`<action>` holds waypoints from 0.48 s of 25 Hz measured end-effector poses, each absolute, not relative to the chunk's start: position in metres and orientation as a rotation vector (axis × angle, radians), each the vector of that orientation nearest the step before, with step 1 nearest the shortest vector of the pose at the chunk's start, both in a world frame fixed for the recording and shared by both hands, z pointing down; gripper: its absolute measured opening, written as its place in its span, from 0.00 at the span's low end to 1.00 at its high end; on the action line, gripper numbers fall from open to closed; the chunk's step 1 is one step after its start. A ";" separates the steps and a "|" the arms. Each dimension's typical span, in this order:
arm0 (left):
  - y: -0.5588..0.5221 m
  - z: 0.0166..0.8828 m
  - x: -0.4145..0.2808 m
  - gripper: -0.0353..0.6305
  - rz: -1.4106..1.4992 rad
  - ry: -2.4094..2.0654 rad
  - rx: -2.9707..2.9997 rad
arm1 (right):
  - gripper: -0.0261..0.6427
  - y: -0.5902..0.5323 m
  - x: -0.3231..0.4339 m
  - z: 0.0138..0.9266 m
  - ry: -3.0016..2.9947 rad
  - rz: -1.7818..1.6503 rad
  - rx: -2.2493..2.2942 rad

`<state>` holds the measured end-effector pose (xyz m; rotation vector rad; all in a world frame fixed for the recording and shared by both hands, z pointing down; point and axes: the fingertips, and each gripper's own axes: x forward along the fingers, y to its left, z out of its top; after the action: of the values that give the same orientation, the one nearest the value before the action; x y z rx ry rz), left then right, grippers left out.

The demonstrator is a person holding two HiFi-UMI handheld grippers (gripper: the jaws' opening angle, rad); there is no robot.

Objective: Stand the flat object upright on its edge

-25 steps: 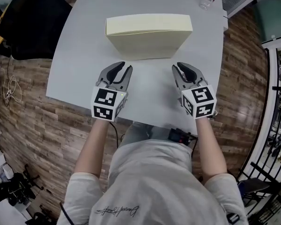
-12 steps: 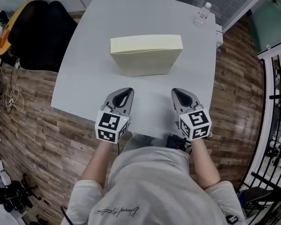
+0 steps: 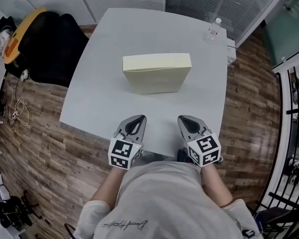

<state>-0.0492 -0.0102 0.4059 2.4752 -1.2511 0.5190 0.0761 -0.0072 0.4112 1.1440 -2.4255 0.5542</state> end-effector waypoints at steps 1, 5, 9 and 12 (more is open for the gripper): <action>-0.007 0.407 -0.047 0.07 0.513 -1.248 2.474 | 0.08 -0.006 0.075 0.411 -2.426 0.556 1.139; 0.005 0.414 -0.041 0.07 0.536 -1.236 2.476 | 0.08 -0.003 0.070 0.408 -2.439 0.555 1.134; 0.003 0.413 -0.040 0.07 0.550 -1.233 2.484 | 0.08 -0.005 0.063 0.407 -2.441 0.534 1.106; 0.002 0.410 -0.040 0.07 0.548 -1.240 2.495 | 0.08 -0.003 0.059 0.409 -2.444 0.530 1.084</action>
<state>-0.0405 0.0015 0.4098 2.4948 -1.2404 0.5484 0.0588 -0.0028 0.4094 1.0845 -2.4441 0.5300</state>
